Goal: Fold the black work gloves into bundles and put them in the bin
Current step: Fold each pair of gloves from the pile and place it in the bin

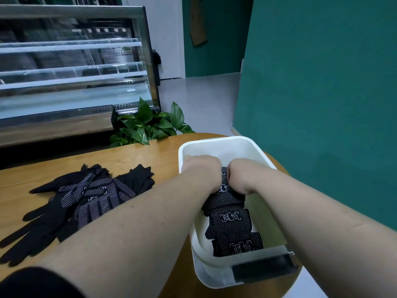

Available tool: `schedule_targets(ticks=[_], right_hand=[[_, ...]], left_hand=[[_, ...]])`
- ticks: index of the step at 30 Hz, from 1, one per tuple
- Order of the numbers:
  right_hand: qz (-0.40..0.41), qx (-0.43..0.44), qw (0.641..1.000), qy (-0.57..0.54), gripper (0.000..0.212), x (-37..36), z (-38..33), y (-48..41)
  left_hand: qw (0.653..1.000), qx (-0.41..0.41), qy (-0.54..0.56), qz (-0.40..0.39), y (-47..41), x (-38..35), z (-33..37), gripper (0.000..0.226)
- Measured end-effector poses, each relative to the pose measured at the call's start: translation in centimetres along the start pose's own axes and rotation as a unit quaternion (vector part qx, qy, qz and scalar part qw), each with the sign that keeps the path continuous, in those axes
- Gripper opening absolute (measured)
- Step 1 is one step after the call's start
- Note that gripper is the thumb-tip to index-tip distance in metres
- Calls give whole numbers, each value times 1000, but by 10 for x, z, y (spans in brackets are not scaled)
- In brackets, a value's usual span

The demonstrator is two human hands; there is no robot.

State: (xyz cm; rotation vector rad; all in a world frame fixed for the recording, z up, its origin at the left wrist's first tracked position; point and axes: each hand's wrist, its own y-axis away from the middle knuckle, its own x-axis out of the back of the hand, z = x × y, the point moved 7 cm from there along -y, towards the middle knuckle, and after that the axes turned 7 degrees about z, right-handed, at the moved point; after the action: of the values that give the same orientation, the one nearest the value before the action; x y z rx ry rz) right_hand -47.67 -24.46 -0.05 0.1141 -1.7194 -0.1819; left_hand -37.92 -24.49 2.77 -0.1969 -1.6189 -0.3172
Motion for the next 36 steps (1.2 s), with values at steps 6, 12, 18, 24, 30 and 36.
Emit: schedule_targets(ticks=[6,12,18,24,30,36], right_hand=[[16,2,1000,8,16,-1,1,1],[6,-28,999,-24,19,1,4,1],[-13,-34,996,-80,28,12,1,0],[24,-6,995,-94,33,46,-9,18],[76,28,992,-100,25,63,-31,62],[122,45,967,-220,15,73,-64,112]], left_hand=[[1000,-5,-2,-2,-2,-3,1,21],[1000,-6,20,-9,-3,-4,1,22],[999,-48,8,-7,4,15,-4,21],[991,-120,27,53,39,40,-27,31],[980,-121,69,142,88,49,-59,23],[974,-64,142,161,145,42,-105,21]])
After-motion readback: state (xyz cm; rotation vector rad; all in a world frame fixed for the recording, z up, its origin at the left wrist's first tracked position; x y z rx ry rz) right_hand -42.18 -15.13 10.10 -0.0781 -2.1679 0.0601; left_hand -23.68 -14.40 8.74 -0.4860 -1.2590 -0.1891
